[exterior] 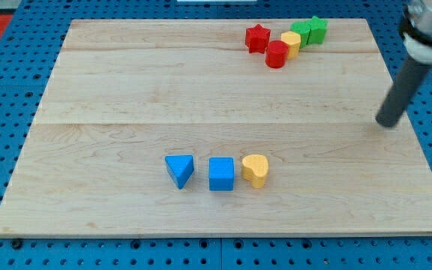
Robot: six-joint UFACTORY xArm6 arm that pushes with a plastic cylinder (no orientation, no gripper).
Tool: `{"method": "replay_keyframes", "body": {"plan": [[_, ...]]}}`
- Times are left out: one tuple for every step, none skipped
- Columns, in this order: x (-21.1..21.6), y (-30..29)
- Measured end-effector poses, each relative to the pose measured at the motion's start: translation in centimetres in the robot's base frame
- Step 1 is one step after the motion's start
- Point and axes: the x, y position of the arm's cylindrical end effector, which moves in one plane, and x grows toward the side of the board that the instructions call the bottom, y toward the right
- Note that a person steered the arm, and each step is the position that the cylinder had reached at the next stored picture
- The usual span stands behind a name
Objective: Place your arm to the bottom right of the yellow heart
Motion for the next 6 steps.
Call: {"method": "replay_keyframes", "body": {"plan": [[6.0, -3.8], [7.9, -6.6], [8.6, -9.8], [9.5, -11.1], [11.9, -11.1], [12.3, -14.6]]}}
